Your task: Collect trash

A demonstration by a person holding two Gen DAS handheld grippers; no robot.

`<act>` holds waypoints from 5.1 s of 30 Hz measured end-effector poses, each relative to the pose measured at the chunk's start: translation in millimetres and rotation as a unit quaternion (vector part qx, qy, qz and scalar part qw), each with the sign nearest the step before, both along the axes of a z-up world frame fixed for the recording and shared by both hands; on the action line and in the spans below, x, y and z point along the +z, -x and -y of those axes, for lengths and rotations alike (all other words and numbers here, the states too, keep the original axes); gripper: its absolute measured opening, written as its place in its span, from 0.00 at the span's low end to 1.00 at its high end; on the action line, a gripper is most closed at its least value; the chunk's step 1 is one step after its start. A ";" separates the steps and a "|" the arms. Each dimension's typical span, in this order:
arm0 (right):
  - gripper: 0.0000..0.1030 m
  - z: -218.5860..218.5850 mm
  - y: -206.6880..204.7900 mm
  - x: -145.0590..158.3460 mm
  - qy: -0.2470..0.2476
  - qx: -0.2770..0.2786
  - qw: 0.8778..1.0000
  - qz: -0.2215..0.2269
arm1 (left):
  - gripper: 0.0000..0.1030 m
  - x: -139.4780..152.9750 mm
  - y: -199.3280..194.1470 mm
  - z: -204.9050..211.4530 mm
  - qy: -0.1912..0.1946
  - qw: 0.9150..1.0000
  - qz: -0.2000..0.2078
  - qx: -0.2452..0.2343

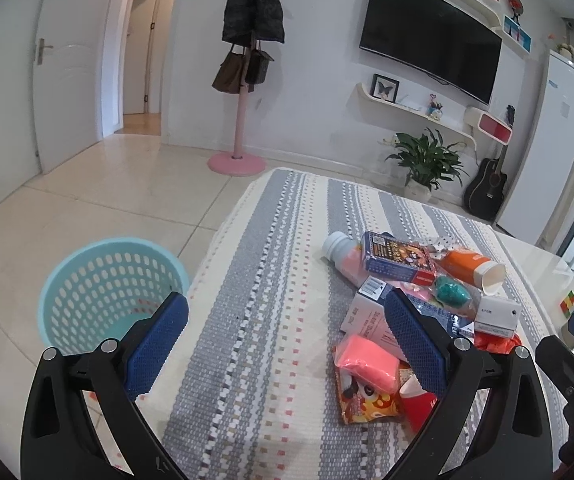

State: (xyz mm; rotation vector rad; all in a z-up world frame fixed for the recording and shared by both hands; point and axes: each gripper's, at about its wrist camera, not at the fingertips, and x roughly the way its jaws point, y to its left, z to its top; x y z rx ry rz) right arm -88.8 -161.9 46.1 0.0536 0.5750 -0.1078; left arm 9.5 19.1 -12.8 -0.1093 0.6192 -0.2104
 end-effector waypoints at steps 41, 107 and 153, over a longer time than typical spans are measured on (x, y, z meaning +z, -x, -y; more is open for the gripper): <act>0.29 25.3 -2.2 -43.0 -0.006 0.012 0.997 -0.070 | 0.86 -11.9 -15.1 -13.8 0.042 0.998 -0.053 -0.002; 0.26 -23.5 -67.4 -73.6 -0.075 0.136 0.977 -0.146 | 0.63 -63.7 -96.6 21.9 0.045 0.962 -0.234 -0.133; 0.25 -105.1 -123.8 -35.8 -0.103 0.192 0.965 -0.148 | 0.36 -11.8 -111.6 -171.3 0.060 0.988 -0.139 -0.008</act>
